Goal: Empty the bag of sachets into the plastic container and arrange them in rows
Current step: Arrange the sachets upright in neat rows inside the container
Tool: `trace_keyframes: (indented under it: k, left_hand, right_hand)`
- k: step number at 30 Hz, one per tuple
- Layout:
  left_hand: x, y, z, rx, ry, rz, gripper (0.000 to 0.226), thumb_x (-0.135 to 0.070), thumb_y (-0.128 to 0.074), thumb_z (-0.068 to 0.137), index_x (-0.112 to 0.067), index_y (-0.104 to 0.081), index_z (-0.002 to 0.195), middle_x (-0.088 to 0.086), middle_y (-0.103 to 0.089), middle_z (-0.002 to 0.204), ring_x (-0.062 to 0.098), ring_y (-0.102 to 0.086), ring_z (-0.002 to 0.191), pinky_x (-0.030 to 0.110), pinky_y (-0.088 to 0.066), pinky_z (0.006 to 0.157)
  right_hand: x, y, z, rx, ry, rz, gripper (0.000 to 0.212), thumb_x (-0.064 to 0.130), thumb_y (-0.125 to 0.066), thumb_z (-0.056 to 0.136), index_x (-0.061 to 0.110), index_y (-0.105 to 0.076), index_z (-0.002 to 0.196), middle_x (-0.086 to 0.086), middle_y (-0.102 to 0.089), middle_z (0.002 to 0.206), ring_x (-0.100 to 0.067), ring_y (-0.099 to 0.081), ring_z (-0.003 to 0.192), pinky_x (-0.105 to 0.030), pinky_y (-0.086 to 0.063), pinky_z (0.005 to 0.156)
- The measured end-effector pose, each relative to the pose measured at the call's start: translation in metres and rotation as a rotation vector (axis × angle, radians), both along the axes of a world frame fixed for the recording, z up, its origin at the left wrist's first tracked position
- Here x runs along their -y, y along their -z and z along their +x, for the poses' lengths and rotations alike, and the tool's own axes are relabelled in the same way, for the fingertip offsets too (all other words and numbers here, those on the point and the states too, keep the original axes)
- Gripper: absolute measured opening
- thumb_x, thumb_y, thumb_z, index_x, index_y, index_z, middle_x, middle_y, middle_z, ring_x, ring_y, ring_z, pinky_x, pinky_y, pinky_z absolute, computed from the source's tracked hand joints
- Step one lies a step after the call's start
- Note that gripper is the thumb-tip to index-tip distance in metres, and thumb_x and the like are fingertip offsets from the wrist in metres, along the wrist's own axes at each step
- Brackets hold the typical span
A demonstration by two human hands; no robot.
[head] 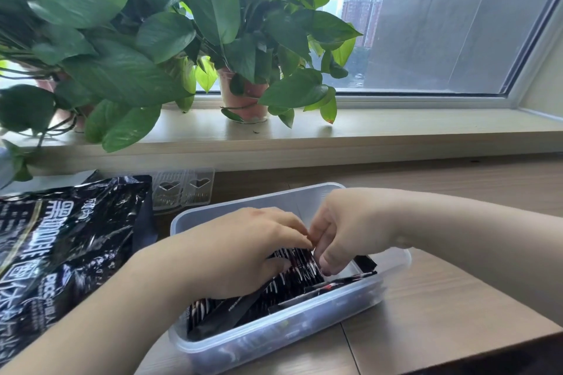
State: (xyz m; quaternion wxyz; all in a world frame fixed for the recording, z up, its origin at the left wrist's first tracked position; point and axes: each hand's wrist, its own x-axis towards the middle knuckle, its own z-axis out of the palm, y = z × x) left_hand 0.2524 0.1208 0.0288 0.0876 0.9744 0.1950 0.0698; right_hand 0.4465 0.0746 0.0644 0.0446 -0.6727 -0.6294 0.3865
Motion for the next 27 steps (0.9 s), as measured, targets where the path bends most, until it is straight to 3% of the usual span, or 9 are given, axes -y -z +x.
trace_keyframes:
  k: [5, 9, 15, 16, 19, 20, 23, 25, 27]
  left_hand:
    - [0.003, -0.003, 0.000, -0.110, 0.004, -0.089, 0.057, -0.017, -0.049, 0.097, -0.044, -0.041, 0.146, -0.022, -0.040, 0.150, -0.003, -0.024, 0.140, 0.017, -0.014, 0.117]
    - [0.005, -0.004, 0.001, -0.179, 0.002, -0.081, 0.055, -0.022, -0.042, 0.098, -0.052, -0.041, 0.144, -0.019, -0.035, 0.143, 0.000, -0.019, 0.136, 0.024, -0.015, 0.118]
    - [0.005, -0.002, 0.002, -0.161, -0.003, -0.043, 0.045, -0.027, -0.041, 0.098, -0.048, -0.048, 0.136, -0.018, -0.036, 0.140, 0.003, -0.020, 0.136, 0.026, -0.018, 0.118]
    - [0.005, -0.002, 0.003, -0.161, -0.002, -0.038, 0.044, -0.027, -0.041, 0.097, -0.047, -0.050, 0.135, -0.018, -0.036, 0.143, 0.004, -0.019, 0.137, 0.026, -0.017, 0.119]
    - [0.005, -0.002, 0.004, -0.175, 0.004, -0.042, 0.045, -0.028, -0.039, 0.094, -0.044, -0.053, 0.134, -0.020, -0.035, 0.151, 0.003, -0.015, 0.141, 0.027, -0.014, 0.121]
    - [0.005, -0.002, 0.004, -0.182, 0.004, -0.048, 0.047, -0.030, -0.037, 0.092, -0.044, -0.053, 0.134, -0.022, -0.035, 0.152, 0.002, -0.014, 0.141, 0.027, -0.014, 0.121]
    - [0.004, -0.002, 0.003, -0.195, -0.005, -0.059, 0.053, -0.035, -0.031, 0.086, -0.046, -0.051, 0.134, -0.025, -0.039, 0.149, 0.001, -0.017, 0.141, 0.028, -0.016, 0.121]
    - [0.004, -0.001, 0.003, -0.197, -0.006, -0.055, 0.053, -0.035, -0.030, 0.085, -0.047, -0.051, 0.133, -0.025, -0.041, 0.147, 0.002, -0.018, 0.140, 0.029, -0.018, 0.120]
    - [0.003, 0.000, 0.003, -0.192, -0.006, -0.053, 0.052, -0.035, -0.031, 0.085, -0.047, -0.051, 0.132, -0.025, -0.042, 0.145, 0.002, -0.019, 0.139, 0.030, -0.019, 0.120]
  right_hand:
    - [-0.002, -0.005, 0.000, 0.033, -0.043, -0.042, 0.028, -0.011, -0.059, 0.089, 0.003, -0.074, 0.109, -0.008, -0.079, 0.095, -0.020, -0.077, 0.088, -0.020, -0.060, 0.080]
    - [-0.004, -0.017, -0.001, 0.101, -0.083, -0.049, 0.037, -0.008, -0.060, 0.090, 0.010, -0.070, 0.120, 0.001, -0.080, 0.097, -0.007, -0.077, 0.083, -0.026, -0.058, 0.091]
    - [-0.010, -0.045, 0.023, 0.209, -0.030, 0.299, 0.031, -0.005, -0.065, 0.085, 0.016, -0.075, 0.105, 0.007, -0.080, 0.085, -0.001, -0.075, 0.072, -0.025, -0.062, 0.078]
    - [-0.008, -0.045, 0.026, 0.236, -0.059, 0.319, 0.031, -0.003, -0.063, 0.085, 0.018, -0.075, 0.104, 0.010, -0.080, 0.085, 0.001, -0.074, 0.072, -0.024, -0.062, 0.079]
    - [-0.002, -0.037, 0.023, 0.454, -0.302, 0.368, 0.039, 0.005, -0.056, 0.086, 0.029, -0.075, 0.109, 0.022, -0.074, 0.086, 0.008, -0.067, 0.076, -0.002, -0.049, 0.072]
    - [0.000, -0.034, 0.021, 0.543, -0.402, 0.383, 0.040, 0.007, -0.056, 0.087, 0.032, -0.075, 0.112, 0.022, -0.072, 0.092, 0.006, -0.063, 0.081, -0.003, -0.047, 0.072]
    - [0.001, -0.023, 0.015, 0.747, -0.634, 0.341, 0.044, 0.008, -0.055, 0.092, 0.033, -0.068, 0.125, 0.013, -0.068, 0.118, -0.010, -0.061, 0.105, -0.026, -0.053, 0.089]
    - [0.000, -0.020, 0.010, 0.847, -0.732, 0.249, 0.050, 0.003, -0.053, 0.087, 0.032, -0.067, 0.126, 0.009, -0.063, 0.106, -0.014, -0.059, 0.094, -0.028, -0.052, 0.078]
    - [0.001, -0.020, 0.007, 0.919, -0.778, 0.188, 0.053, -0.001, -0.052, 0.081, 0.030, -0.070, 0.120, 0.011, -0.047, 0.081, -0.006, -0.044, 0.067, -0.023, -0.037, 0.053]
